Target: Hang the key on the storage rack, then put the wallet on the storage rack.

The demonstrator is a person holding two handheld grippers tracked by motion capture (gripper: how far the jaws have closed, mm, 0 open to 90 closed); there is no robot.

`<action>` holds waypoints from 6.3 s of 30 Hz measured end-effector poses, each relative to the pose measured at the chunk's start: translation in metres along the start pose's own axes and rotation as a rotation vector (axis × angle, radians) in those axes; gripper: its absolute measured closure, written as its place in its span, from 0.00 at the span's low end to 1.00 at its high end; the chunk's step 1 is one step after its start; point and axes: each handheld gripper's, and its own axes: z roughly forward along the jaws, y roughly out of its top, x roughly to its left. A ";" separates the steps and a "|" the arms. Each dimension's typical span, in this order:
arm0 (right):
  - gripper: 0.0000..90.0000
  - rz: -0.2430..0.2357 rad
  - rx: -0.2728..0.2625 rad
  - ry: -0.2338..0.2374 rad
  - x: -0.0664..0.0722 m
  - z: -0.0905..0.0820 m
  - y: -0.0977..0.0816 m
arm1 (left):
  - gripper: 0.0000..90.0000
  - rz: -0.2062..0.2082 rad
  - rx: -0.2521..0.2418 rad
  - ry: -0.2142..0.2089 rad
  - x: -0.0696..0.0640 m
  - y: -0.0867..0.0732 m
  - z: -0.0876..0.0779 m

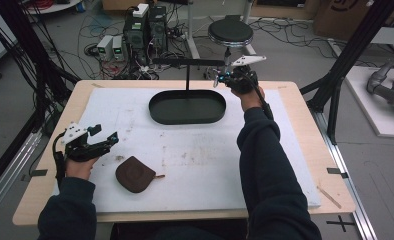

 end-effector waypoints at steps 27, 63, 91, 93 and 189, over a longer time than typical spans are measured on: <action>0.79 0.058 0.044 -0.141 -0.015 0.043 -0.019 | 0.30 0.002 0.011 -0.001 0.000 -0.001 0.001; 0.23 0.036 0.048 0.023 0.039 -0.084 -0.084 | 0.30 0.014 0.008 -0.049 -0.010 0.000 0.002; 0.23 0.014 0.008 0.071 0.062 -0.086 -0.109 | 0.28 -0.045 0.306 -0.356 -0.030 -0.020 -0.015; 0.23 0.013 0.015 0.076 0.063 -0.084 -0.109 | 0.30 -0.044 0.335 -0.394 -0.030 -0.021 -0.014; 0.87 -0.027 0.229 0.524 0.172 0.035 -0.069 | 0.24 0.000 0.020 0.056 0.010 -0.003 -0.020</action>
